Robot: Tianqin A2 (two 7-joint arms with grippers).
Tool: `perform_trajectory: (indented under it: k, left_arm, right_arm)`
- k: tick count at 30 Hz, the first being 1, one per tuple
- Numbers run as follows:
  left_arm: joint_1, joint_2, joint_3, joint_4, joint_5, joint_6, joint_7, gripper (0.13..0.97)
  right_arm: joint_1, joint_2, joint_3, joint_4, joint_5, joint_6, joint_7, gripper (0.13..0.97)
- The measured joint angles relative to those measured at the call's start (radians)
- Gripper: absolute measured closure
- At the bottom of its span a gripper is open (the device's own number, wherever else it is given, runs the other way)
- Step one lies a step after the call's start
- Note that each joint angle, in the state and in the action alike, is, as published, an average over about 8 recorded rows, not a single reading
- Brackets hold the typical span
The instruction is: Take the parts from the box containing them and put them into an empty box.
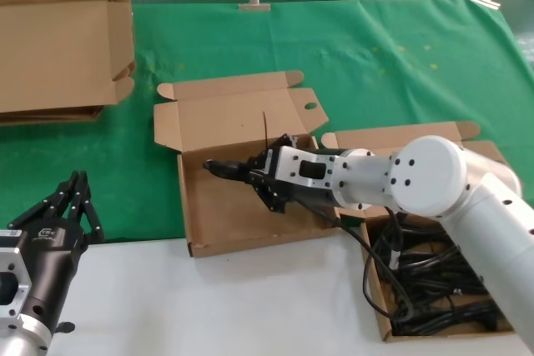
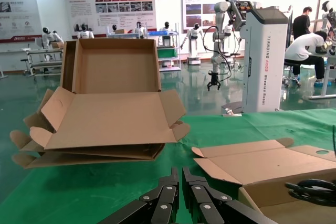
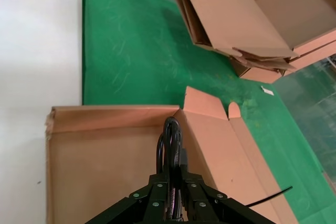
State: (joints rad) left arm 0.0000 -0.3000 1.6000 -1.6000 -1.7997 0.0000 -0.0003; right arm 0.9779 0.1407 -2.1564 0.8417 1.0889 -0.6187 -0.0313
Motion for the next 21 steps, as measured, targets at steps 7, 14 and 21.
perform_trajectory:
  k: [7,14,21]
  left_arm:
    - [0.0,0.0,0.0,0.0,0.0,0.0,0.0,0.925]
    - [0.0,0.0,0.0,0.0,0.0,0.0,0.0,0.925]
    - [0.0,0.0,0.0,0.0,0.0,0.0,0.0,0.925]
  right_arm:
    - [0.005,-0.021,0.004,-0.04,0.016,0.028,-0.038,0.911]
    - [-0.003,-0.02,-0.001,-0.049,0.016,0.027,-0.051,0.889]
    - [-0.006,-0.01,0.01,-0.042,0.02,0.032,-0.044,0.837]
